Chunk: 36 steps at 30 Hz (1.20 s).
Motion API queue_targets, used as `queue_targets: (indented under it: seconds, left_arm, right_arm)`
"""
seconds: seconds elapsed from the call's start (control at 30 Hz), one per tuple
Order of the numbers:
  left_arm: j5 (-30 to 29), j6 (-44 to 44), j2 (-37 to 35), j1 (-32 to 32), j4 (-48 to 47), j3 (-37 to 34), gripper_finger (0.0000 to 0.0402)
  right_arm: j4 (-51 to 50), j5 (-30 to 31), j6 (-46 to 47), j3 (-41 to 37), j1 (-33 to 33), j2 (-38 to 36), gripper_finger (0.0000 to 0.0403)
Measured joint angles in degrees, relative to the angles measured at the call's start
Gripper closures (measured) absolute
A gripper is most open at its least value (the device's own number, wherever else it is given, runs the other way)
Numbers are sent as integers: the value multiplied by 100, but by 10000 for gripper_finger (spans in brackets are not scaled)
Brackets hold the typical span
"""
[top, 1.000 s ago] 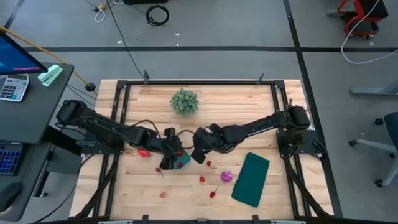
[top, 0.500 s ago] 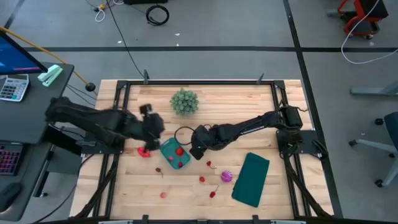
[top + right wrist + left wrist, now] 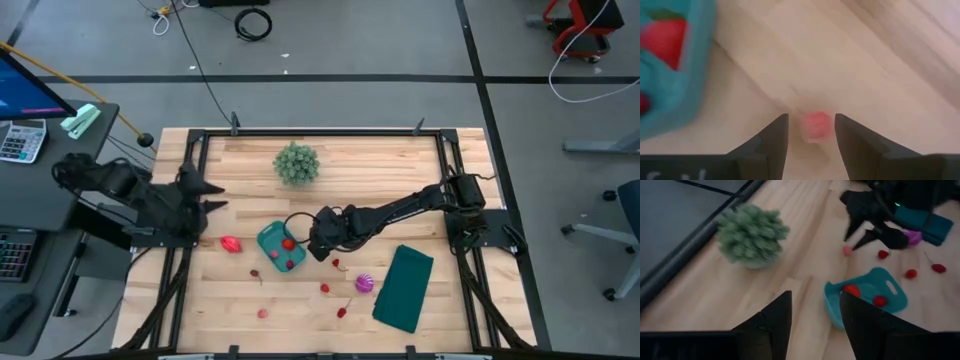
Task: Pick and placing Produce into tupperware
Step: Put the pink peach into the green bin
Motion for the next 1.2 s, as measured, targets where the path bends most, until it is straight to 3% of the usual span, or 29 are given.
queue_targets:
  seconds: [0.17,0.33,0.67,0.93,1.2]
  left_arm:
    - [436,99,-643,-239,1314,-1424,230]
    - [821,198,-819,-302,2259,-2171,230]
    - [818,315,-820,-287,2296,-2250,230]
    - [818,452,-819,-287,2316,-2250,230]
    - [818,460,-819,-287,2316,-2250,230]
  right_arm:
    - [366,-40,145,-244,20,-6,233]
    - [654,-53,154,-468,30,-6,233]
    - [1500,-8,145,-1151,16,-41,233]
    - [1608,23,95,-1207,3,-42,236]
    - [1817,-31,-50,-1225,-12,-91,293]
